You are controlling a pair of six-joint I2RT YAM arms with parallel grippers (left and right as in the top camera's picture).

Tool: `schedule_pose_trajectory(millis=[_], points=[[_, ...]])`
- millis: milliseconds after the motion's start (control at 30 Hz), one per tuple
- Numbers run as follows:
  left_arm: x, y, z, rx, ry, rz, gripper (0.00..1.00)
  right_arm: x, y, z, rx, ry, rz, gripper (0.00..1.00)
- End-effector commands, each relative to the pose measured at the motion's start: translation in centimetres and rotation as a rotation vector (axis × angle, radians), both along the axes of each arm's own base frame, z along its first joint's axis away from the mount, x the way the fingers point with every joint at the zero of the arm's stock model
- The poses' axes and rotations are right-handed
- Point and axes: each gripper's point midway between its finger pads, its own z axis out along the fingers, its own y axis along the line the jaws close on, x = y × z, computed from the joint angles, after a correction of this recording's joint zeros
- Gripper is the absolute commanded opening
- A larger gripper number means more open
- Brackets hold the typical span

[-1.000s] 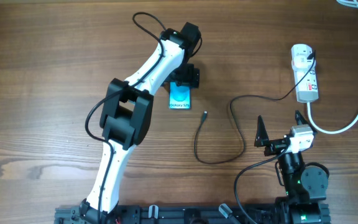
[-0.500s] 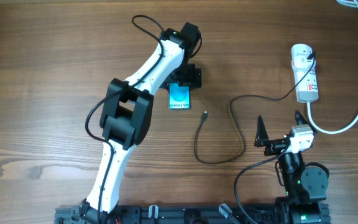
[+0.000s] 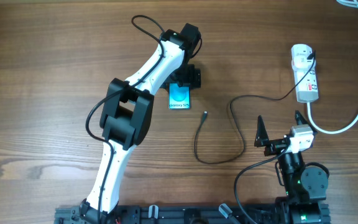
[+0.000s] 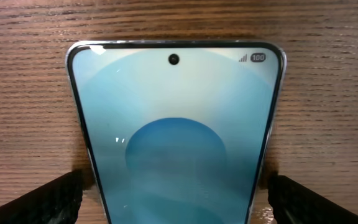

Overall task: Plug charger to phone and switch on socket
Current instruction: 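Lower the left gripper and grasp the phone's top edge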

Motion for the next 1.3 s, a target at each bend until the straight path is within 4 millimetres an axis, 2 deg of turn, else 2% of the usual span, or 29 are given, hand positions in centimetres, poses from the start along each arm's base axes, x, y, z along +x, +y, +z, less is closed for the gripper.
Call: schedule_pose_trajectory(millis=[0,500,533,733,833,1067,1200,1267], points=[[-0.9,0.8,-1.5,0.035,0.036,0.006,1.0,0.0,-0.3,0.2,-0.013,-0.011,-0.017,1.0],[-1.4,0.9,-1.5,0.043,0.054,0.013,0.97,0.0,-0.3,0.2,-0.013,-0.011,-0.017,1.0],[-1.4,0.9,-1.5,0.043,0.055,0.013,0.92,0.0,-0.3,0.2,-0.013,-0.011,-0.017,1.0],[-1.4,0.9,-1.5,0.043,0.055,0.013,0.86,0.0,-0.3,0.2,-0.013,-0.011,-0.017,1.0],[-1.4,0.9,-1.5,0.043,0.056,0.013,0.78,0.0,-0.3,0.2,-0.013,-0.011,-0.017,1.0],[-1.6,0.9,-1.4,0.039,0.064,0.013,0.78,0.0,-0.3,0.2,-0.013,-0.011,-0.017,1.0],[-1.7,1.0,-0.8,0.039,0.064,0.013,0.78,0.0,-0.3,0.2,-0.013,-0.011,-0.017,1.0],[-1.5,0.9,0.4,0.03,0.046,0.014,0.78,0.0,-0.3,0.2,-0.013,-0.011,-0.017,1.0]])
